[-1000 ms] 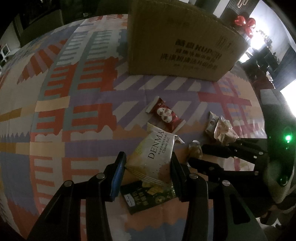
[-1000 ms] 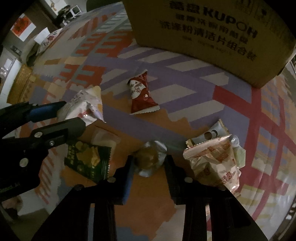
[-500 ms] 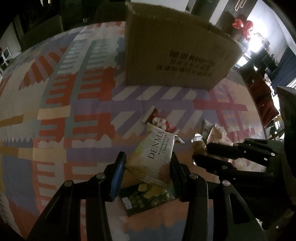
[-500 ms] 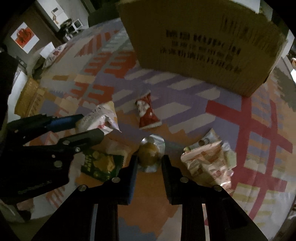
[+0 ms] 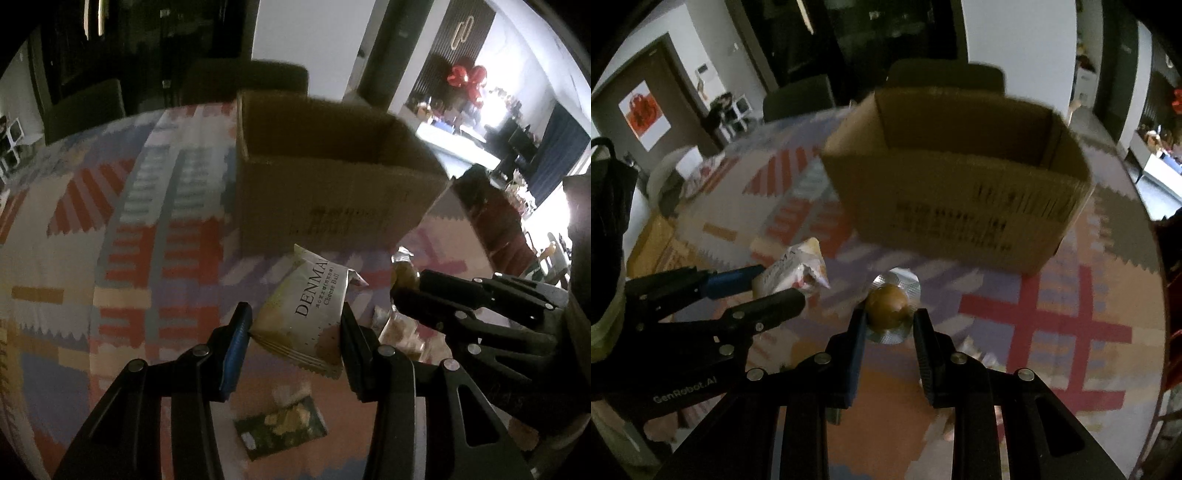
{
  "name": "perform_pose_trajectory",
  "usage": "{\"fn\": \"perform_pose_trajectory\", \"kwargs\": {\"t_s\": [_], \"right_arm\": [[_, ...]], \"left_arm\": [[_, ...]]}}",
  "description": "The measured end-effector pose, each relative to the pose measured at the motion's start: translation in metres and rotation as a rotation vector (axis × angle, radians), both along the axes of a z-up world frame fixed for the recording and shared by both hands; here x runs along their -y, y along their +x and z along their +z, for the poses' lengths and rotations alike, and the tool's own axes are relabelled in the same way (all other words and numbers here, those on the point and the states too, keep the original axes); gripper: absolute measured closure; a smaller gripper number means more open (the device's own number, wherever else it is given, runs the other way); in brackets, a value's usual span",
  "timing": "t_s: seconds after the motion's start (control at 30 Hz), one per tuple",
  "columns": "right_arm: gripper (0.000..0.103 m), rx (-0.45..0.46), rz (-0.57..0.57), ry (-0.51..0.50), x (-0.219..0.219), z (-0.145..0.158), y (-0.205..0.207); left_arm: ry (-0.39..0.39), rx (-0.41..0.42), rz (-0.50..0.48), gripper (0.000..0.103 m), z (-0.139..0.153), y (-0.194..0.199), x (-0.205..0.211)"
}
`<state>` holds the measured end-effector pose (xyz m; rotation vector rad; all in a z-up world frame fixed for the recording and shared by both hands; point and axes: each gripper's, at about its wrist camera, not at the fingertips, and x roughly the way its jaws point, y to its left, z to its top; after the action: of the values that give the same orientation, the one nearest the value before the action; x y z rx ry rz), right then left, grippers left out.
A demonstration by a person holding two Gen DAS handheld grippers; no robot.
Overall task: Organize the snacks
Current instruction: 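Carry the DENMA bag and the chocolate over the cardboard box with both grippers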
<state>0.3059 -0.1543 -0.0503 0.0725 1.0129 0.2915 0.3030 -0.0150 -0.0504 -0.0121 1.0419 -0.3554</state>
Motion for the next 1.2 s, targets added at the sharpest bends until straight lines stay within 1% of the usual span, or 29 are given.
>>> {"fn": "perform_pose_trajectory", "kwargs": {"t_s": [0.17,0.33,0.53,0.67,0.8,0.97,1.2], "right_arm": [[0.076,0.064,-0.032,0.010,0.006,0.025,0.013],[0.076,0.126,-0.060,0.008,0.015,0.051,0.028],[0.076,0.169,-0.088,0.011,0.023,0.072,0.046],[0.076,0.185,-0.102,0.013,0.028,0.080,0.059],[0.076,0.186,-0.107,0.015,0.034,0.082,0.069],[0.076,0.163,-0.116,-0.004,0.041,0.077,0.089],[0.075,0.134,-0.129,-0.015,0.048,0.068,0.114]], "left_arm": [[0.002,0.066,-0.005,0.058,0.027,0.015,0.004],[-0.008,0.110,-0.015,0.058,0.051,0.033,0.011],[-0.029,0.133,-0.026,0.058,0.070,0.054,0.019],[-0.018,0.148,-0.031,0.058,0.078,0.068,0.026],[-0.010,0.138,-0.042,0.058,0.079,0.082,0.032],[0.008,0.133,-0.036,0.058,0.078,0.097,0.037],[0.019,0.090,-0.020,0.057,0.070,0.125,0.042]]}}
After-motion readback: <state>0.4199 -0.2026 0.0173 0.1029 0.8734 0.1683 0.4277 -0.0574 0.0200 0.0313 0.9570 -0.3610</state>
